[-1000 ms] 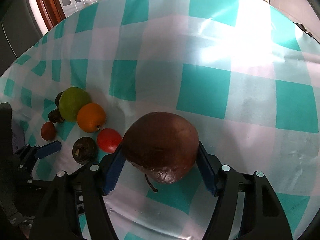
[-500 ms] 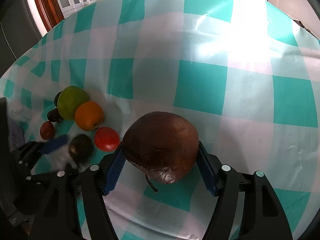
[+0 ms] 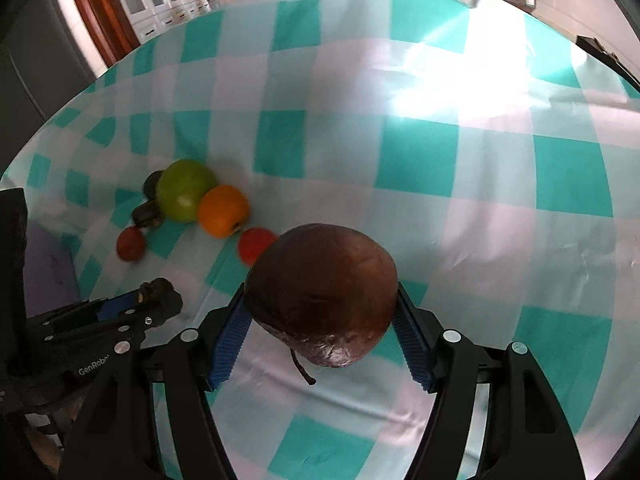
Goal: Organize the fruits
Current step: 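Grasp the dark red fruit with the right tool while the left tool grasps a mangosteen, then carry both fruits into the box and open both tools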
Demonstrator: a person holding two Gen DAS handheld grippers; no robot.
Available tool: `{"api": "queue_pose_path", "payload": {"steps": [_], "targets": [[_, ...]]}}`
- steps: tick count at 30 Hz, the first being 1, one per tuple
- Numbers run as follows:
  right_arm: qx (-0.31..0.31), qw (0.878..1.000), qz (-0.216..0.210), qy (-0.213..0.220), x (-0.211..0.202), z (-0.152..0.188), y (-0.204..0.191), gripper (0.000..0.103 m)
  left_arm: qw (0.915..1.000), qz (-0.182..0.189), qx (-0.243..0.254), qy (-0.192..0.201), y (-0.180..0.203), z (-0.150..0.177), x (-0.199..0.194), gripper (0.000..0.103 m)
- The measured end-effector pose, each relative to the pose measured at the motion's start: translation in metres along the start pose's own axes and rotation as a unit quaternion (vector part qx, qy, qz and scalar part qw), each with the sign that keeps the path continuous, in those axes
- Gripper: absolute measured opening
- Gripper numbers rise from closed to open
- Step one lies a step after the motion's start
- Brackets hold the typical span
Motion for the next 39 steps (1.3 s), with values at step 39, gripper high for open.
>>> {"api": "queue_pose_path", "payload": {"steps": [39], "targets": [[-0.266, 0.951, -0.144, 0.071, -0.308, 0.063, -0.216, 0.066, 0.9460, -0.193, -0.064, 0.252, -0.103, 0.156, -0.441, 0.040]]}}
Point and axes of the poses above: each gripper's, at about its wrist camera, not at the fingertips, and x roughly the way its jaws point, y to its right, z to its underside, the point moved 5 cm from there along x, roughly the way its jaws point, and after that the axes turned 13 degrees about -z, right-handed, at the moved point
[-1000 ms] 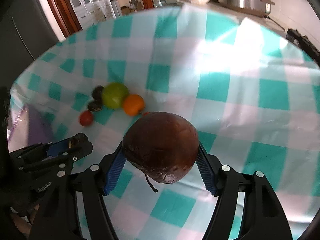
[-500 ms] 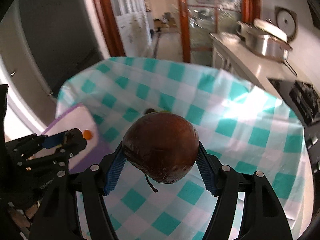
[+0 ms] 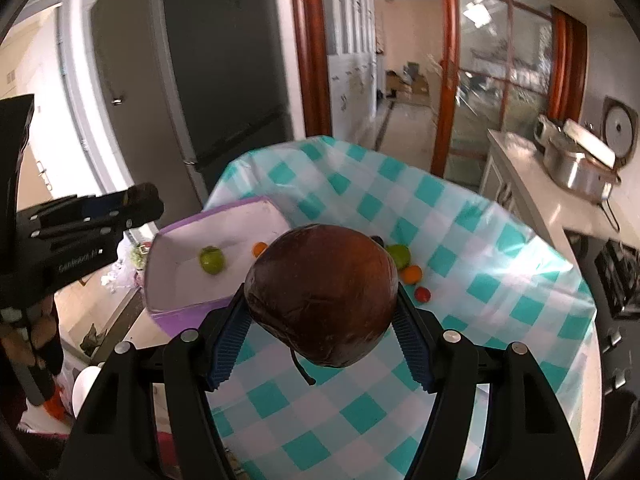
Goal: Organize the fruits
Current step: 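Carry both fruits into the box and open both tools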
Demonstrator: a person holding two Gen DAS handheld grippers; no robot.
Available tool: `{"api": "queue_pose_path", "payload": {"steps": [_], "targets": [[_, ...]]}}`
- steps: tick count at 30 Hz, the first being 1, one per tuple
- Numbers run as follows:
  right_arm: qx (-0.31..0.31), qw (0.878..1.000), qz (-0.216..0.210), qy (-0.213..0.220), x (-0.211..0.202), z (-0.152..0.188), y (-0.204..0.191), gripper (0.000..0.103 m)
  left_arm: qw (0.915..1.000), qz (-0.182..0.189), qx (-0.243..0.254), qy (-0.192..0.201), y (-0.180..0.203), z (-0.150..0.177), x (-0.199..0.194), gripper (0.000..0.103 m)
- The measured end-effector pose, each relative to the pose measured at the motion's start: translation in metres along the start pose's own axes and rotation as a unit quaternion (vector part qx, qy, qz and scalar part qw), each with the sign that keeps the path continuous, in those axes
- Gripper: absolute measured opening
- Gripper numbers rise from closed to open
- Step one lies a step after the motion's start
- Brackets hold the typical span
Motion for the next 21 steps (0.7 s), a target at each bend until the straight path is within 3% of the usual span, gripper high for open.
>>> {"api": "queue_pose_path", "payload": {"steps": [13, 21], "targets": [[-0.072, 0.997, -0.006, 0.028, -0.051, 0.001, -0.055, 0.066, 0.9983, -0.031, 0.010, 0.048, -0.035, 0.010, -0.073, 0.040], [-0.078, 0.997, -0.002, 0.024, -0.057, 0.015, -0.068, 0.066, 0.9986, -0.031, 0.007, 0.041, -0.050, 0.030, -0.077, 0.040]]}}
Point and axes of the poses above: each gripper's, at about its wrist camera, not at the fingertips, and x roughly the way its jaws point, y to its right, z to its underside, the point moved 5 cm from there along x, roughly the way its jaws point, and after that the axes turned 13 degrees about -z, right-handed, at the moved point
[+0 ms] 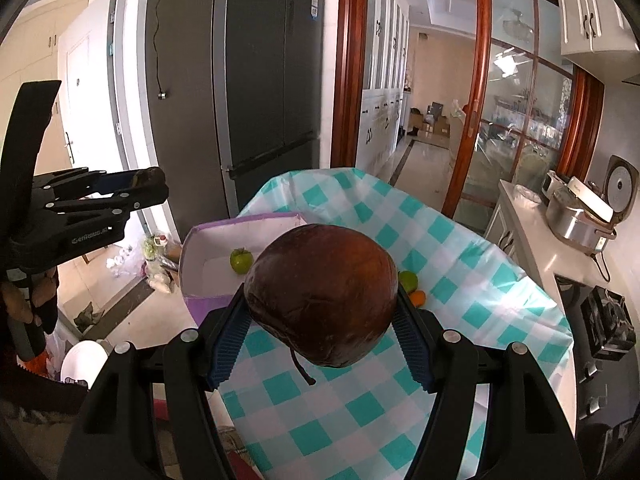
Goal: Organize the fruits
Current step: 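Carry both fruits into the box and open both tools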
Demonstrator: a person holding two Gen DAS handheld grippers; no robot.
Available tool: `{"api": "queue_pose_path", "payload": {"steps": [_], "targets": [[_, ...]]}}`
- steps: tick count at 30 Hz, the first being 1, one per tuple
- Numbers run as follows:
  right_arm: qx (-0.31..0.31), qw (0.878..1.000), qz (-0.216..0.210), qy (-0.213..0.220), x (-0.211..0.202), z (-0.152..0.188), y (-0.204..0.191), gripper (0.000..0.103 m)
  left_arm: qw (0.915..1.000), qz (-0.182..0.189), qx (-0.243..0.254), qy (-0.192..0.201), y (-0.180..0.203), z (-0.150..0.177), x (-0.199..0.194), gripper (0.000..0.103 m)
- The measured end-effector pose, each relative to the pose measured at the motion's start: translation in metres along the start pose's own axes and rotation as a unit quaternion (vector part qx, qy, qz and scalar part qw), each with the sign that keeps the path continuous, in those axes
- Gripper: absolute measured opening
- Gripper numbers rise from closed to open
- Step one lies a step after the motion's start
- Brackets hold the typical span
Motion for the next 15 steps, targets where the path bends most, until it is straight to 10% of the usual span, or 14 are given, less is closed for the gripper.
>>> {"api": "queue_pose_path", "payload": {"steps": [15], "targets": [[0.030, 0.991, -0.052, -0.123, 0.146, 0.011, -0.006, 0.066, 0.9805, 0.045, -0.047, -0.185, -0.019, 0.102, 0.169, 0.040]]}}
Point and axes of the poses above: each gripper's, at about its wrist camera, not at the fingertips, and x roughly the way its jaws point, y to its right, z to its underside, the point moved 5 cm from there along x, roughly the way its jaws point, and after that the axes turned 13 degrees about -z, right-handed, at the moved point
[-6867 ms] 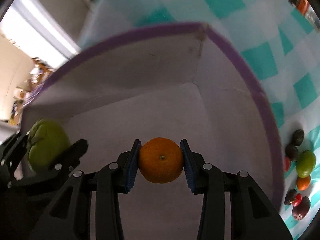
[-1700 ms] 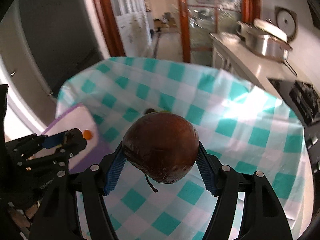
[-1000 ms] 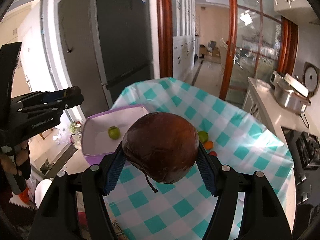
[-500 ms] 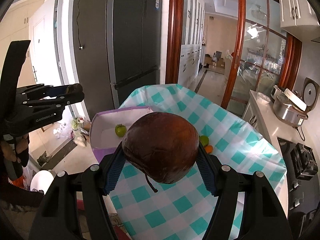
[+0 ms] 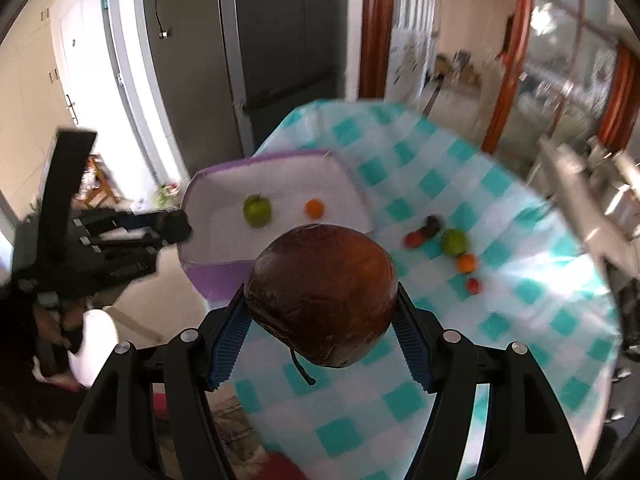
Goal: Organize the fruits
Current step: 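Carry both fruits into the box and open both tools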
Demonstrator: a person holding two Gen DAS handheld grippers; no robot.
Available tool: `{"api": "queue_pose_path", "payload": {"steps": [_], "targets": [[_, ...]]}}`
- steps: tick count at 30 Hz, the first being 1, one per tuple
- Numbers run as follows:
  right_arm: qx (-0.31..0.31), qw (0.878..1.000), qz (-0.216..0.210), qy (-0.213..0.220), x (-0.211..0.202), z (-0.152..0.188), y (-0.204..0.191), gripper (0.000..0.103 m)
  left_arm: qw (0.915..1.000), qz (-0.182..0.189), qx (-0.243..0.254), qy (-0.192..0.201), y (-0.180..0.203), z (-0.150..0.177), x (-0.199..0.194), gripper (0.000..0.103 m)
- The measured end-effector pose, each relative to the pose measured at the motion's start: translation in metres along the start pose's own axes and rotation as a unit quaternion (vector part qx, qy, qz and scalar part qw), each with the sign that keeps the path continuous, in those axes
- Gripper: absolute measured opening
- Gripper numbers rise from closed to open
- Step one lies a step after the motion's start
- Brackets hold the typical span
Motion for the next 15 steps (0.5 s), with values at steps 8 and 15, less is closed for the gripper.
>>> {"api": "queue_pose_path", "payload": {"steps": [8, 15], "targets": [[-0.006, 0.995, -0.034, -0.091, 0.156, -0.051, 0.006, 0.066, 0.9963, -0.009, -0.021, -0.083, -0.015, -0.013, 0.113, 0.040], [0.001, 0.984, -0.034, -0.176, 0.266, -0.081, 0.038, 0.066, 0.9827, -0.018, -0.010, -0.184, -0.023, -0.026, 0.205, 0.040]]}}
Point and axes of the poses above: each gripper's, at about its wrist camera, not at the fingertips, and x roughly the way its jaws point, y to its right, z to its underside, the point moved 5 cm from there along x, roughly the way its jaws point, and after that the axes turned 13 degrees about -z, right-handed, at the moved point
